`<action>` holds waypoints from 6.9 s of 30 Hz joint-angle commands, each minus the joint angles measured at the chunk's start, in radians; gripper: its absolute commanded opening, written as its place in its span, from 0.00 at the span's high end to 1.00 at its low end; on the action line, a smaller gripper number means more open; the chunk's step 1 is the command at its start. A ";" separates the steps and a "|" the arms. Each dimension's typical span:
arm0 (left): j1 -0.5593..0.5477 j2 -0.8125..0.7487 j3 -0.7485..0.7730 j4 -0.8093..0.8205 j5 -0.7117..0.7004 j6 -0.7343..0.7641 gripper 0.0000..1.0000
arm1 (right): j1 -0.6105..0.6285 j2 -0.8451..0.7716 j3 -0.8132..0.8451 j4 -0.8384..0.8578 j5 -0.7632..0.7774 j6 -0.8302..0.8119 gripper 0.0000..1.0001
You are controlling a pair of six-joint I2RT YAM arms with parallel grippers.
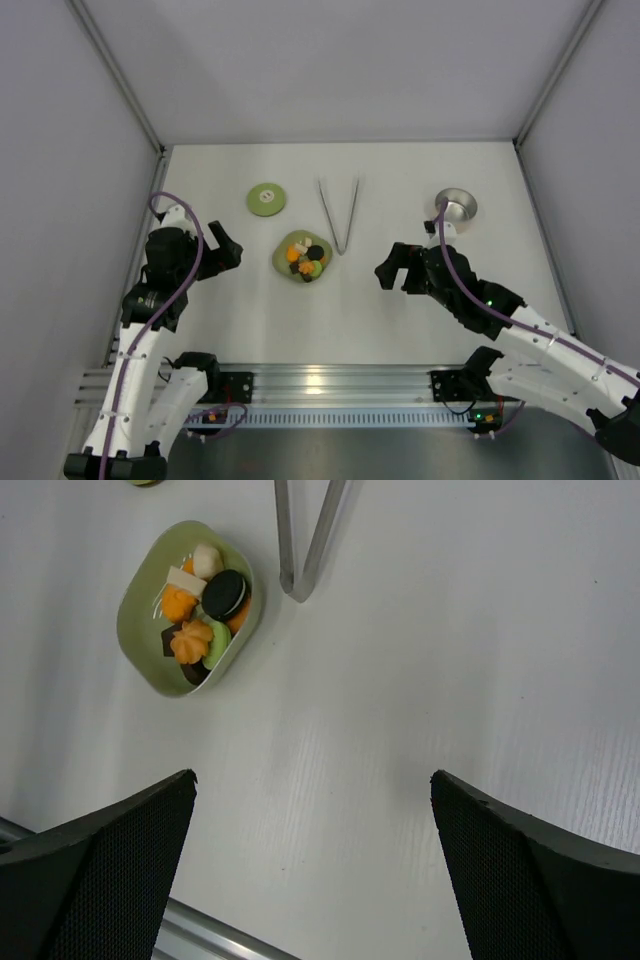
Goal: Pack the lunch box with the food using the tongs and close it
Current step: Pick up the clamp at the center of the board, then pick up the fake food from the plate.
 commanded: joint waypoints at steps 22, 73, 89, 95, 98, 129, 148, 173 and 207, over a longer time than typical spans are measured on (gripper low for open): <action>-0.017 0.009 -0.002 0.039 -0.022 0.009 0.01 | -0.093 0.875 0.800 -0.053 0.052 -0.161 0.01; -0.040 0.034 -0.001 0.033 -0.040 0.006 0.01 | -0.127 1.526 1.263 -0.233 0.078 -0.230 0.03; -0.040 0.042 0.003 0.030 -0.045 0.004 0.01 | -0.125 1.549 1.240 -0.216 0.057 -0.191 0.21; -0.041 0.042 0.003 0.027 -0.046 0.003 0.01 | -0.124 1.555 1.231 -0.221 0.073 -0.182 0.35; -0.041 0.042 0.003 0.029 -0.048 0.003 0.01 | -0.124 1.547 1.213 -0.219 0.086 -0.190 0.41; -0.051 0.037 0.003 0.026 -0.046 0.001 0.01 | -0.124 1.102 0.857 -0.144 0.149 -0.210 0.52; -0.052 0.037 0.003 0.026 -0.046 -0.001 0.01 | -0.124 0.819 0.665 -0.148 0.103 -0.216 0.48; -0.054 0.040 0.003 0.029 -0.042 0.004 0.01 | 0.210 0.460 0.524 -0.239 0.080 -0.139 0.52; -0.069 0.042 0.003 0.026 -0.045 0.003 0.01 | 0.387 0.756 0.578 -0.173 0.057 -0.105 0.51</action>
